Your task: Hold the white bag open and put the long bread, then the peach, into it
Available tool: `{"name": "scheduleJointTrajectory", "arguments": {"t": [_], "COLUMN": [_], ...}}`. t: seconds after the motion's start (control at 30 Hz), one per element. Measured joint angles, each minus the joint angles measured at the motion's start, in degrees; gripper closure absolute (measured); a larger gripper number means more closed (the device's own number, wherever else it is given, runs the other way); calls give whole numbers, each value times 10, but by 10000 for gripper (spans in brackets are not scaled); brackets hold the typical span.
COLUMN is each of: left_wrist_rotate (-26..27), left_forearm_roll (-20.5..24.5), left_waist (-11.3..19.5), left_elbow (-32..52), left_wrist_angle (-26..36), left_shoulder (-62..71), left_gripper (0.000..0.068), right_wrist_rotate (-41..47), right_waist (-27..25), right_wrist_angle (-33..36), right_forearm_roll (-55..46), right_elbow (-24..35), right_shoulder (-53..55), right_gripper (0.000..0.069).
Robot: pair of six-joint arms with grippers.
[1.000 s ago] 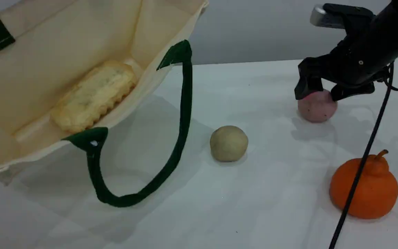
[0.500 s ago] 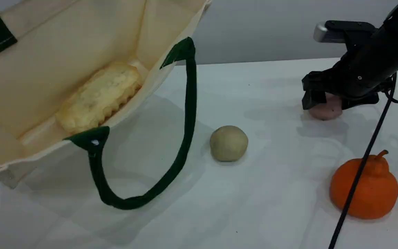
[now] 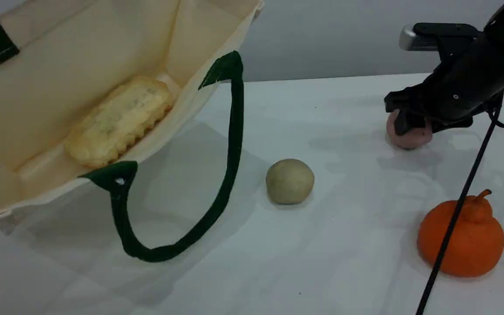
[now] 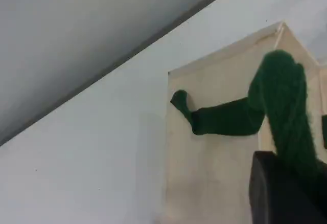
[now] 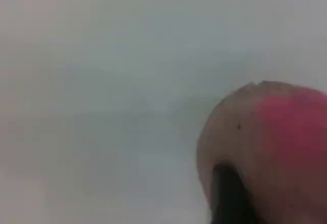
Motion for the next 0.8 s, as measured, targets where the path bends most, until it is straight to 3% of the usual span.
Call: {"name": "scheduleJointTrajectory", "arguments": {"t": [0.47, 0.63, 0.8], "left_wrist_rotate": [0, 0, -1], "left_forearm_roll": [1, 1, 1], "left_waist": [0, 0, 0], "left_elbow": [0, 0, 0], "left_wrist_angle": [0, 0, 0], "left_shoulder": [0, 2, 13], "left_gripper": [594, 594, 594], "right_wrist_rotate": [-4, 57, 166], "right_waist": [-6, -13, -12], "right_wrist_angle": [90, 150, 213], "right_forearm_roll": [-32, -88, -206], "right_elbow": [1, 1, 1], "right_shoulder": [-69, -126, -183], "right_gripper": [349, 349, 349]}}
